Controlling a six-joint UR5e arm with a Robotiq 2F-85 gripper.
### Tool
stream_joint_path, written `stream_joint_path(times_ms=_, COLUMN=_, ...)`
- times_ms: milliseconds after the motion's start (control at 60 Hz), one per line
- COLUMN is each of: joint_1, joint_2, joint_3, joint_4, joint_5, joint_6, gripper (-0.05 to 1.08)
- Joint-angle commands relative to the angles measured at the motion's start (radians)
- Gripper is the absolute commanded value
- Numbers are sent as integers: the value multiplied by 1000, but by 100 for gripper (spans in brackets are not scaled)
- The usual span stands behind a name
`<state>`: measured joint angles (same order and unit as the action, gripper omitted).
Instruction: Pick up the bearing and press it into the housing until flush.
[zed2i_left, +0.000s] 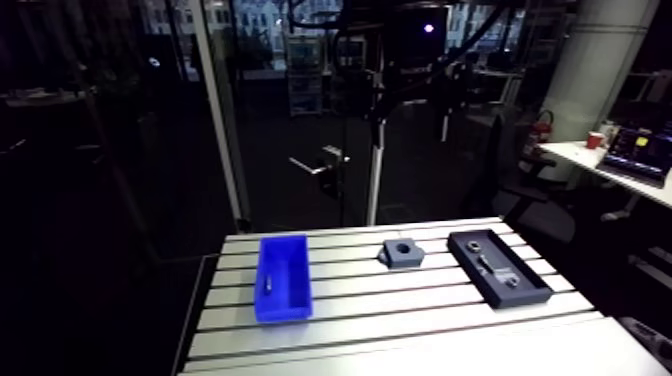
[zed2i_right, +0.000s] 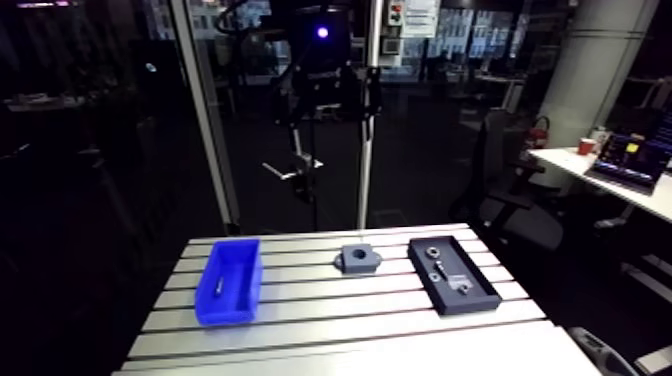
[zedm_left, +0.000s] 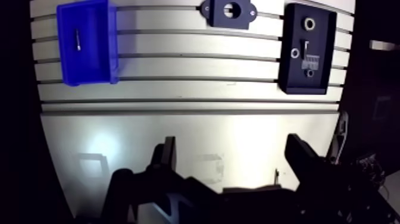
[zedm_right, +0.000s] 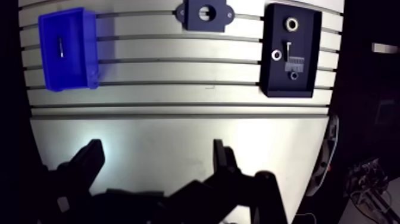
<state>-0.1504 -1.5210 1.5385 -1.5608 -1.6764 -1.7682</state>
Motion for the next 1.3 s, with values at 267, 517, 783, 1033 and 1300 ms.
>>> stream_joint_path(times_ms=267, joint_1=-276, joint_2=185, joint_3=-49, joint_4=-153, joint_5=17, joint_6=-289, gripper=0)
stream_joint_path(times_ms=517, joint_1=-341, joint_2=261, joint_3=-57, joint_4=-232, joint_5=28, joint_6=-351, gripper=0)
stream_joint_path(times_ms=783, joint_1=-358, joint_2=310, joint_3=-62, joint_4=-304, joint_5=27, joint_6=-351, gripper=0)
stream_joint_path(times_ms=1033, joint_1=-379, joint_2=365, joint_3=-72, joint_4=-333, joint_5=31, joint_6=-353, gripper=0)
stream_joint_path(times_ms=1300, joint_1=-382, joint_2=400, joint_3=-85, joint_4=-334, joint_5=34, joint_6=-350, gripper=0)
